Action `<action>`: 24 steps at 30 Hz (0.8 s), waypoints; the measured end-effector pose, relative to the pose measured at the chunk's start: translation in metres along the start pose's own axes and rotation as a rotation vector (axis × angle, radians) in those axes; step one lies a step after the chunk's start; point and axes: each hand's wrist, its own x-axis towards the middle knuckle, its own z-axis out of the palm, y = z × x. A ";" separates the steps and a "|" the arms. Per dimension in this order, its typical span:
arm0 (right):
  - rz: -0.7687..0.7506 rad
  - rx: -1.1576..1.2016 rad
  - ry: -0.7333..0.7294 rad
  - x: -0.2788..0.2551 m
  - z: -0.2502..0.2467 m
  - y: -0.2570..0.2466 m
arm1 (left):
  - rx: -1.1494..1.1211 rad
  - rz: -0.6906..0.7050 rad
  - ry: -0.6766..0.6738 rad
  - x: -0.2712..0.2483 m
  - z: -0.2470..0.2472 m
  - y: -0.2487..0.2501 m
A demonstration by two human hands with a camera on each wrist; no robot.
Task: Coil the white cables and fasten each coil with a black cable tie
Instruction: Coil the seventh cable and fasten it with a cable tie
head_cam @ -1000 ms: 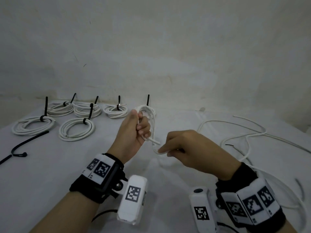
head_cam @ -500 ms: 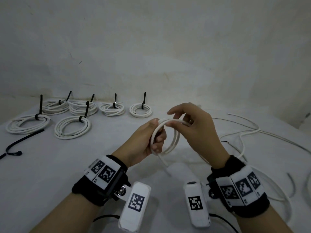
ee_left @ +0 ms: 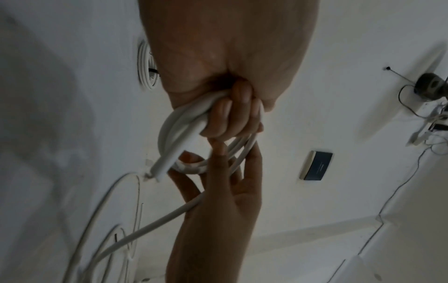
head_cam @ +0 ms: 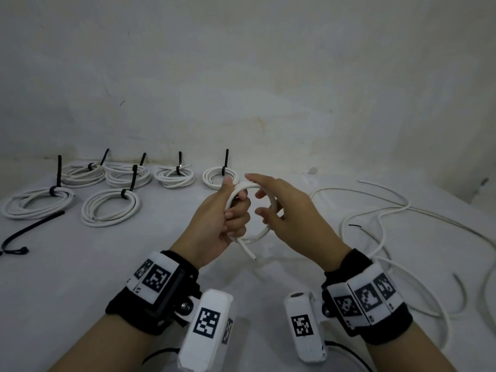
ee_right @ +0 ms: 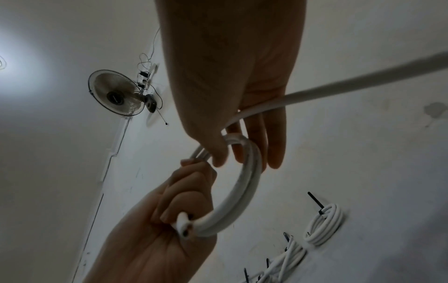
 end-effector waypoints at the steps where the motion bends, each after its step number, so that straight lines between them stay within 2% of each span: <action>1: -0.001 -0.008 -0.035 0.000 -0.001 0.000 | 0.007 0.002 0.005 0.000 0.000 0.001; 7: -0.029 0.048 -0.116 -0.001 -0.002 0.002 | 0.096 0.018 0.068 -0.001 -0.003 0.002; 13: -0.060 0.083 -0.035 -0.002 -0.002 0.009 | 0.061 -0.037 -0.038 -0.002 -0.003 0.002; 17: -0.035 0.198 -0.001 -0.001 0.000 0.004 | 0.073 -0.030 -0.035 -0.001 -0.004 0.003; 21: 0.118 0.292 0.013 -0.002 -0.016 0.008 | -0.131 0.045 0.044 0.004 -0.012 0.013; 24: 0.192 0.268 -0.008 -0.004 -0.025 0.027 | -0.317 0.128 0.091 0.007 -0.026 0.025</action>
